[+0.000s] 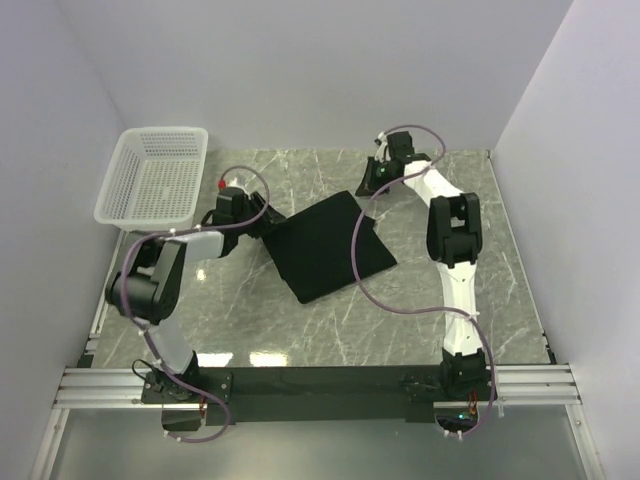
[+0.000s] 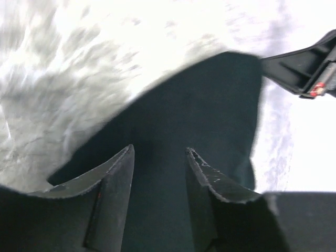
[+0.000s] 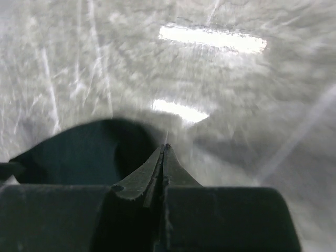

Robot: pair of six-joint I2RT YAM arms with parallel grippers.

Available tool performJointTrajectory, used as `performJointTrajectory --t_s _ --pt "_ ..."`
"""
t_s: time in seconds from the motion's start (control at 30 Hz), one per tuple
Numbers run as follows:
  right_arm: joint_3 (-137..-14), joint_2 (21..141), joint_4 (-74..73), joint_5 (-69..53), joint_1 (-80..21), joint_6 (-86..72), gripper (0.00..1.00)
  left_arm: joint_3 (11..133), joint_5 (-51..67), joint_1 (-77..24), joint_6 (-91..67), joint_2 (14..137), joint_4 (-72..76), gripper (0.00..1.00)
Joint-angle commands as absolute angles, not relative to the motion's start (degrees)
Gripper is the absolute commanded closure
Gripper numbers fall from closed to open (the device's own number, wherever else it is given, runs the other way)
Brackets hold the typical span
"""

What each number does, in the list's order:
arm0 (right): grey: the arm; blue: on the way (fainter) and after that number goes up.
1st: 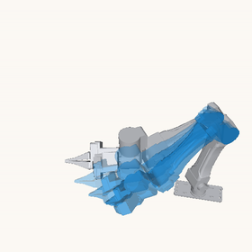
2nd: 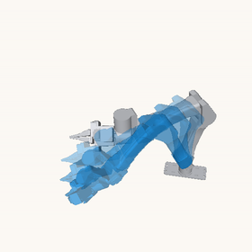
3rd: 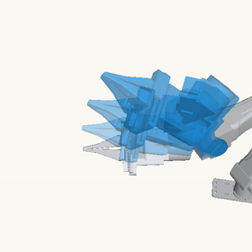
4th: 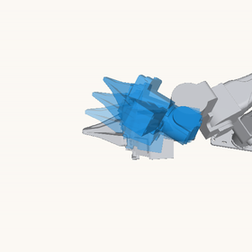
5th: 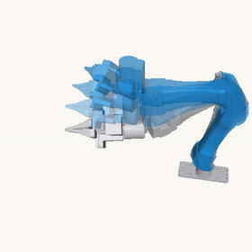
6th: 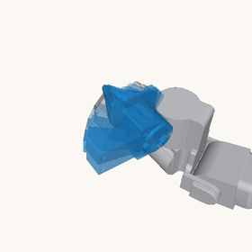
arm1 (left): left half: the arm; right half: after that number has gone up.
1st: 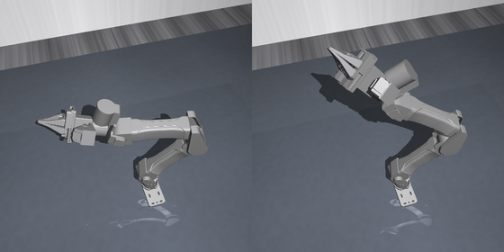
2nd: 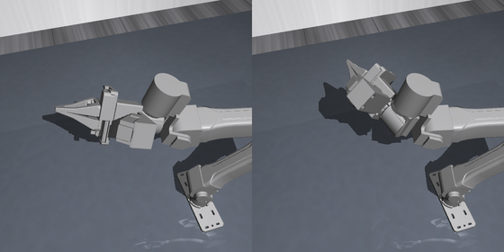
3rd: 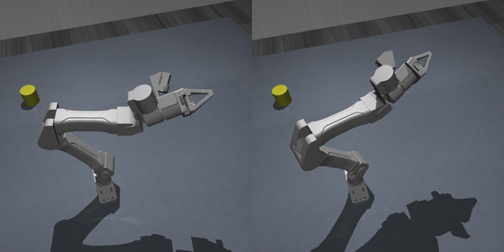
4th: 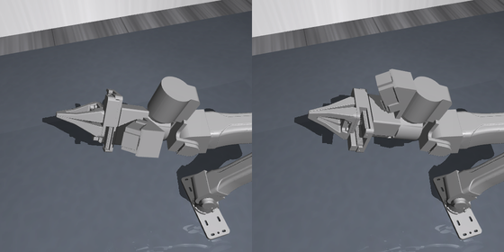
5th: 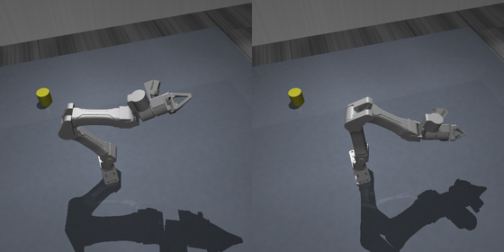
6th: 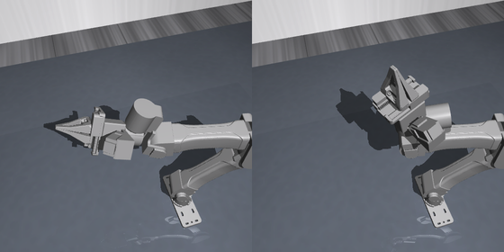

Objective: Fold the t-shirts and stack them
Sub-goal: Fold the tshirt

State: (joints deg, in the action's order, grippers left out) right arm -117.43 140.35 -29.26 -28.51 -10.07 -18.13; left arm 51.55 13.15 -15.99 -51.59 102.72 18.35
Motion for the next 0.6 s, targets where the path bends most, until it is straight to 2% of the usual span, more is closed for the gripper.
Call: performJointTrajectory --t_s 0.0,0.1,0.17,0.27,0.37,0.57 --pt "-115.68 128.16 -26.1 -29.09 -7.82 -10.3 0.93 55.63 11.87 -15.64 -45.18 92.92 15.23 0.5" --pt "-112.52 123.5 -29.51 -35.92 -6.6 -0.56 0.89 55.81 11.51 -15.73 -43.42 87.73 12.4 0.49" --pt "-111.01 121.3 -33.2 -45.84 -5.98 9.35 0.84 54.41 13.61 -15.73 -43.94 84.48 11.34 0.48" --pt "-108.99 120.33 -44.09 -52.62 -5.89 19.47 0.83 50.82 19.85 -16.69 -46.48 81.66 12.91 0.48" --pt "-103.55 118.4 -50.53 -55.1 -5.89 23.63 0.83 45.99 23.71 -20.55 -50.86 80.42 17.55 0.49" --pt "-90.36 114.88 -55.19 -56.78 -5.89 29.79 0.84 38.77 21.8 -32.77 -57.9 82.7 25.11 0.5"
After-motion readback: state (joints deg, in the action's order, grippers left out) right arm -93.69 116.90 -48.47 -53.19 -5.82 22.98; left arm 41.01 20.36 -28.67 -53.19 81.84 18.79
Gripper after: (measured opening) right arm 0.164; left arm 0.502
